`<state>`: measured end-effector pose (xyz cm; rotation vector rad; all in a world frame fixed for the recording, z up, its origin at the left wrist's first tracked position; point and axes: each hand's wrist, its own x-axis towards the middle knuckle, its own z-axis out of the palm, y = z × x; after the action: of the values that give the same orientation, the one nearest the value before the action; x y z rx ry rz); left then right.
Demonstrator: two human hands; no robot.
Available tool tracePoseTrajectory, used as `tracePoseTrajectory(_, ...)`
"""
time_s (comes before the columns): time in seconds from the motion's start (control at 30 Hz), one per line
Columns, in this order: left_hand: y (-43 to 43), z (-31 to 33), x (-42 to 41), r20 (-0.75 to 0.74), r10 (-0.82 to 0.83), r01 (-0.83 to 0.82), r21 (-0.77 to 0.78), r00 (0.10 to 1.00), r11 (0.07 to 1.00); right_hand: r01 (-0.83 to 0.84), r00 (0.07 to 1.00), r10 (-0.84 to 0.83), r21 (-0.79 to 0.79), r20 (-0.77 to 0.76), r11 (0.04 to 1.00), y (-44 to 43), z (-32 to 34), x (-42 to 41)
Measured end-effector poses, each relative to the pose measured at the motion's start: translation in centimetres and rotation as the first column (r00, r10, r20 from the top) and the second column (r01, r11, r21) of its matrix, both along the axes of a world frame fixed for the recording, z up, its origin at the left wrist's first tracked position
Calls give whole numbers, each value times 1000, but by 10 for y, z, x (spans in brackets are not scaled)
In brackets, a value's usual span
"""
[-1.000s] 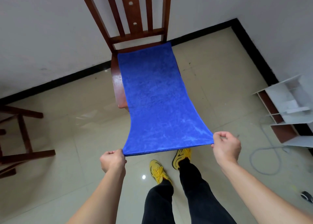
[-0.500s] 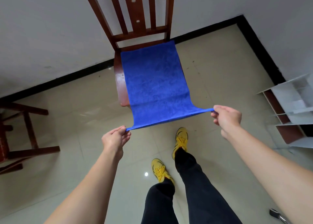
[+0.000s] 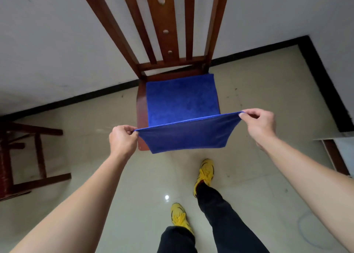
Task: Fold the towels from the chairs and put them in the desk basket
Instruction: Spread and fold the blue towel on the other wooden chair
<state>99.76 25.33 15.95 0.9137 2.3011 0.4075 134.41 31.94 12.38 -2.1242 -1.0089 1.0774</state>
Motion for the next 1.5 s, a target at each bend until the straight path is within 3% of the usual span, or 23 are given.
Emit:
tracePoseTrajectory(0.3, 105, -53, -28, 73, 161, -164, 36, 984, 986, -190, 978, 195, -61, 72, 980, 119, -50, -18)
tracePoseTrajectory(0.57, 179, -125, -45, 208, 176, -194, 69, 962, 979, -248, 934, 257, -69, 248, 966, 189, -120, -47)
tracePoseTrajectory(0.83, 229, -191, -48, 370, 214, -242, 29, 904, 970, -235, 949, 242, -59, 202, 970, 226, -184, -67)
tracePoseTrajectory(1.07, 243, -226, -55, 257, 228, -240, 18, 939, 971, -201, 916, 216, -78, 338, 976, 237, -205, -66)
tracePoseTrajectory(1.5, 245, -236, -51, 48, 301, -303, 51, 952, 952, -170, 893, 223, -167, 391, 971, 240, -208, -59)
